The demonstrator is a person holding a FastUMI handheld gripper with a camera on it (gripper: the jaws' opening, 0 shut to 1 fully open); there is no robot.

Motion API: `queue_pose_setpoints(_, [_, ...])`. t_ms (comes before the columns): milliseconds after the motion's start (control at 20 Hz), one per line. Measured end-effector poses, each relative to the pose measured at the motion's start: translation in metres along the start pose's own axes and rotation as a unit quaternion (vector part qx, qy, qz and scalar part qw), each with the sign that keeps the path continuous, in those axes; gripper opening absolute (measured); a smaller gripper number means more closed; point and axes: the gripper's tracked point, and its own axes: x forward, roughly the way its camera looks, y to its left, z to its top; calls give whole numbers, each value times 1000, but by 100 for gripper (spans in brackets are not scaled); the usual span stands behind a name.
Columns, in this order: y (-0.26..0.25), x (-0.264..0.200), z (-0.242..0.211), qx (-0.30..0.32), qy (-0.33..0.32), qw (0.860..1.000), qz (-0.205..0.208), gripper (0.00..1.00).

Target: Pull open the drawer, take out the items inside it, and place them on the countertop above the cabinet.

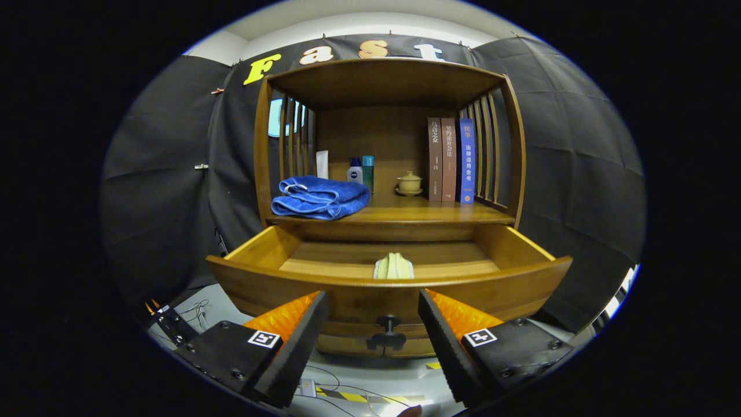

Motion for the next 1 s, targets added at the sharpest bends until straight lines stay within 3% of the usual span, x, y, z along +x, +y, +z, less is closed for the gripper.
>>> queue_pose_setpoints(300, [-22, 45, 41, 17, 71, 997, -13, 99])
queue_pose_setpoints(500, [-36, 101, 46, -34, 135, 990, -11, 99])
queue_pose_setpoints(800, [-25, 160, 11, 1, 255, 967, 8, 99])
queue_pose_setpoints(1000, [-28, 180, -14, -2, 295, 955, -13, 99])
